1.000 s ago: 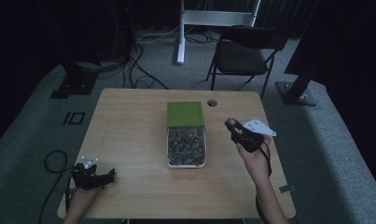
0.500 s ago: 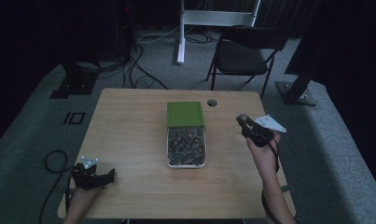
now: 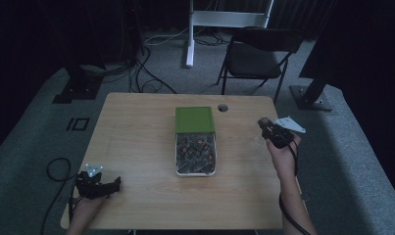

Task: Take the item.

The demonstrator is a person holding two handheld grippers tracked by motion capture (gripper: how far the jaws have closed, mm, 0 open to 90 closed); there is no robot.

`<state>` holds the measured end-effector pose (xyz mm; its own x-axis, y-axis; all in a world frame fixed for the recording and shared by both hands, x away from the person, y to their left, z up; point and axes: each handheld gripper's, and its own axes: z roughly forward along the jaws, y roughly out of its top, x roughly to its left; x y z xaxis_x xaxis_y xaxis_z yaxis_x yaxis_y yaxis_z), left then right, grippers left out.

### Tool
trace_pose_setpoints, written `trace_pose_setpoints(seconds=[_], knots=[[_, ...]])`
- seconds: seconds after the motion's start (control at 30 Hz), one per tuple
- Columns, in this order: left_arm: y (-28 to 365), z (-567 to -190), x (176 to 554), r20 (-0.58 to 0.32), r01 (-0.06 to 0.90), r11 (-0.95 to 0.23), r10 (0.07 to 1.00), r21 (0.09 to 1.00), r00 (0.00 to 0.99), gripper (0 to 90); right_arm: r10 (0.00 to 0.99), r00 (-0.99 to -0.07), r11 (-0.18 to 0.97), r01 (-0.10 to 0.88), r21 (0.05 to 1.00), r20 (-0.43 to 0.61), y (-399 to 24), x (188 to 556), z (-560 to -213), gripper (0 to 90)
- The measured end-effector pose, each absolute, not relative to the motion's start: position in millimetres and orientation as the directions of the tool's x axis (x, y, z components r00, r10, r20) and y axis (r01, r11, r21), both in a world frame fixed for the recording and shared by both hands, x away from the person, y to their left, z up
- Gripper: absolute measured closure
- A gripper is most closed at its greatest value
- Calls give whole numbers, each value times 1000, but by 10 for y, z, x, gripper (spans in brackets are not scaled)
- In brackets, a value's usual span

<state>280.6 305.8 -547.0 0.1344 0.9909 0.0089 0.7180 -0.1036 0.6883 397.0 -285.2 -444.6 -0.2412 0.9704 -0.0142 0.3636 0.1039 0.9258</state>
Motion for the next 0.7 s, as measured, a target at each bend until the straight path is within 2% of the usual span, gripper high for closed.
trace_pose_setpoints(seconds=[0.7], knots=[[3058,-5470,2806,9,718,-103,991,689,134,17,978,-207,78,431,899,15,-2983,4136,-4623,713]])
